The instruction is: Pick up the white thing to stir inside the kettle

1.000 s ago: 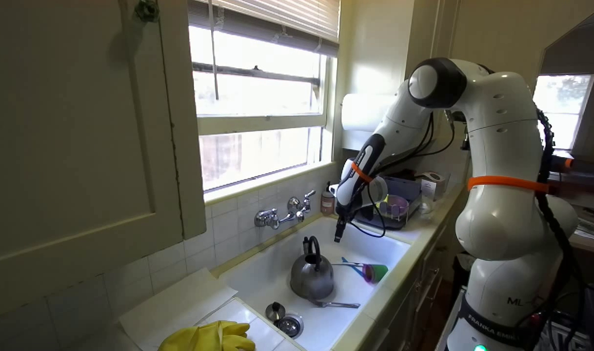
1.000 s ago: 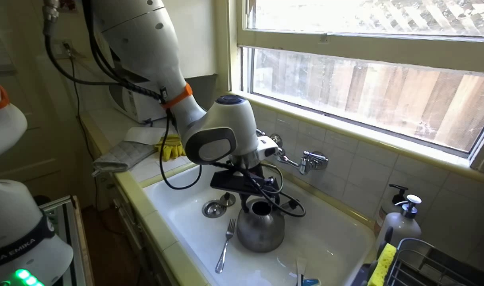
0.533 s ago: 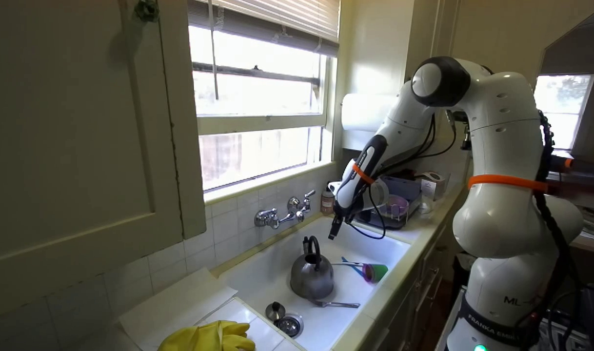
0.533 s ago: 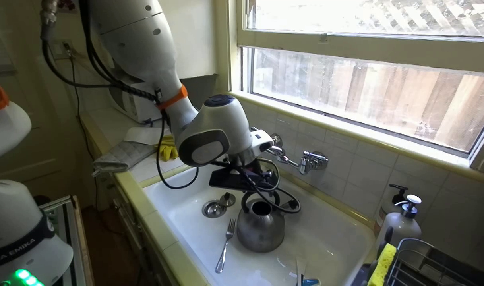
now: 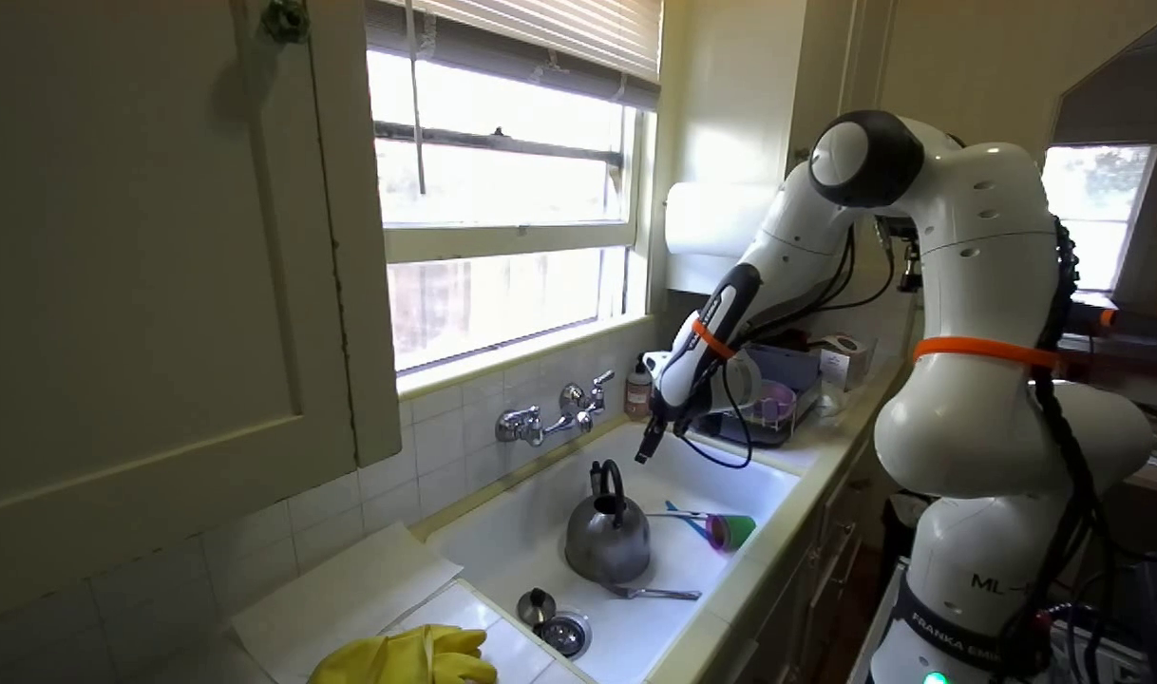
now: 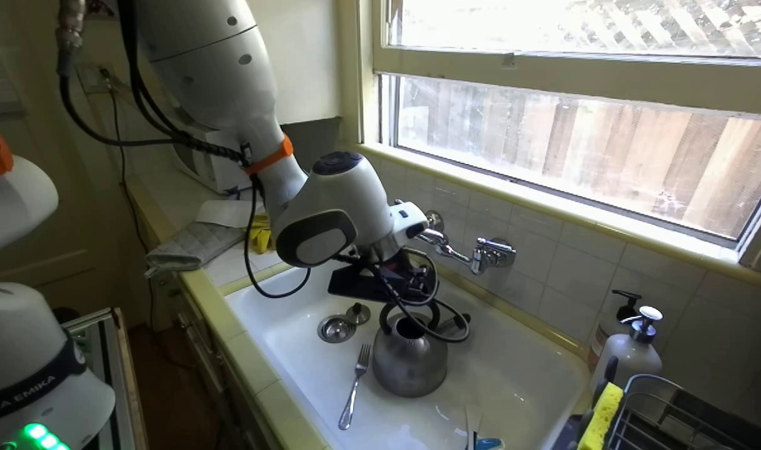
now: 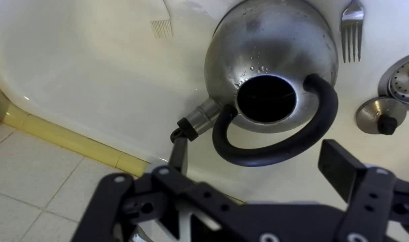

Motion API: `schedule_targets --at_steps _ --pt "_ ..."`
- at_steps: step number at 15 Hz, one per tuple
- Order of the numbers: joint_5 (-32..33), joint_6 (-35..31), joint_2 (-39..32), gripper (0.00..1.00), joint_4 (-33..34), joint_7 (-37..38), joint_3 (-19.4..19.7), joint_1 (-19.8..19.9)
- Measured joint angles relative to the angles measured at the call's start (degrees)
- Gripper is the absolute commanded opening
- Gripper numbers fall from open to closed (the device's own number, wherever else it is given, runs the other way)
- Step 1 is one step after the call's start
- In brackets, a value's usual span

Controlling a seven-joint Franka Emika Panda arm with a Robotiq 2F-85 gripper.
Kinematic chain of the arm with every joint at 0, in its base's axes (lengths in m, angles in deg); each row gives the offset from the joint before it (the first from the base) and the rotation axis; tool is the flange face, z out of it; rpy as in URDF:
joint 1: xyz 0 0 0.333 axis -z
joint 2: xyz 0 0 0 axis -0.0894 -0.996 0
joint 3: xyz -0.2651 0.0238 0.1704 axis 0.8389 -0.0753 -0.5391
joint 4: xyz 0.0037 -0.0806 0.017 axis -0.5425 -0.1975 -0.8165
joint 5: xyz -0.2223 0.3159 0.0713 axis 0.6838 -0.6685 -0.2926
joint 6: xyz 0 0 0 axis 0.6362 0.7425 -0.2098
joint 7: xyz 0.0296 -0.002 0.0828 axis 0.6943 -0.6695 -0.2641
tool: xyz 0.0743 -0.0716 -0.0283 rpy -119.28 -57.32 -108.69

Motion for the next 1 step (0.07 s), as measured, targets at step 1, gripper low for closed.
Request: schedule_targets --at_steps 1 --pt "0.0 0.0 0.0 1.00 0.1 0.0 0.0 -0.1"
